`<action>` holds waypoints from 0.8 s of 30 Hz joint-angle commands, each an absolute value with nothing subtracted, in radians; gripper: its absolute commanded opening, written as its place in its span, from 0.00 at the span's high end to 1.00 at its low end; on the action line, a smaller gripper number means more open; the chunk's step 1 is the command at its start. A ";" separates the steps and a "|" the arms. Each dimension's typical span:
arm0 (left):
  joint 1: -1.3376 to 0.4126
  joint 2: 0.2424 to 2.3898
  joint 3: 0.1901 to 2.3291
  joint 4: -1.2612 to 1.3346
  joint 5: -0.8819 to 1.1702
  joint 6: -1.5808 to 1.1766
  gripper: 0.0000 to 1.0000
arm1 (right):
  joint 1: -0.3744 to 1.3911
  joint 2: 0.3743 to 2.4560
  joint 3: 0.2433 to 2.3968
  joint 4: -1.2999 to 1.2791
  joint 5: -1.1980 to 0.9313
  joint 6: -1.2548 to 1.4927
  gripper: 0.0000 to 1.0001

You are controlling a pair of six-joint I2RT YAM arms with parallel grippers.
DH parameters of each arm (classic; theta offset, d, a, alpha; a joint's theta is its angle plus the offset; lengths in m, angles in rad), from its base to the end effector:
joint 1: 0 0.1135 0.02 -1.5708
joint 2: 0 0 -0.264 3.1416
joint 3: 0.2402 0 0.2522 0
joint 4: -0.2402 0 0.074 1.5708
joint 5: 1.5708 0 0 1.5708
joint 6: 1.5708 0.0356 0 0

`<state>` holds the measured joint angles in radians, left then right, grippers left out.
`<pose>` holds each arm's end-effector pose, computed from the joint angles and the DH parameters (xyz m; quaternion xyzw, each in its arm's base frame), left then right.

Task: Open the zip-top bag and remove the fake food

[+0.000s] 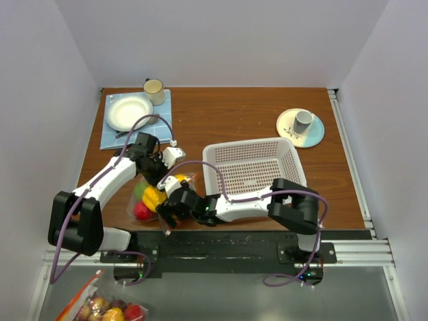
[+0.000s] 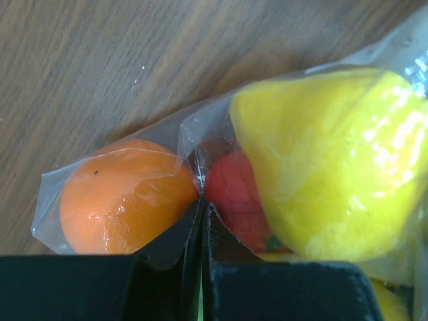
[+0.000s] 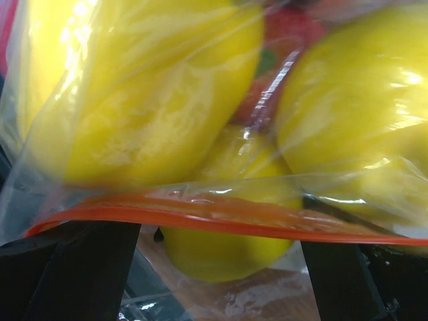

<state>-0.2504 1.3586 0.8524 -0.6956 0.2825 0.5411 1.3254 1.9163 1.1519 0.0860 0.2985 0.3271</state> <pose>0.2366 -0.0708 0.2044 0.3990 0.8881 -0.1106 0.1998 0.1102 0.3970 0.1679 -0.3707 0.8139 0.2229 0.3878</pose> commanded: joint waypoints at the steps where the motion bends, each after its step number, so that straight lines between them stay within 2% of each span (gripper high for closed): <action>1: -0.255 1.370 0.825 -0.707 0.224 0.543 0.93 | 1.364 1.939 1.197 0.100 0.276 0.327 0.03; 3: -0.255 1.368 0.819 -0.703 0.218 0.546 0.93 | 1.365 1.927 1.184 0.107 0.287 0.322 0.12; 4: -0.255 1.367 0.815 -0.701 0.210 0.545 0.93 | 1.365 1.907 1.172 0.106 0.297 0.322 0.23; 7: -0.255 1.365 0.793 -0.687 0.186 0.552 0.93 | 1.367 1.859 1.163 0.056 0.336 0.307 0.41; 13: -0.255 1.365 0.747 -0.649 0.124 0.577 0.94 | 1.373 1.658 1.085 0.011 0.419 0.262 0.51; 19: -0.255 1.371 0.741 -0.637 0.101 0.575 0.94 | 1.374 1.516 1.019 -0.072 0.497 0.262 0.49; 23: -0.253 1.381 0.749 -0.634 0.095 0.569 0.94 | 1.367 1.418 0.956 -0.106 0.713 0.236 0.49; 24: -0.253 1.382 0.753 -0.638 0.107 0.565 0.94 | 1.349 1.408 0.947 -0.113 0.741 0.232 0.52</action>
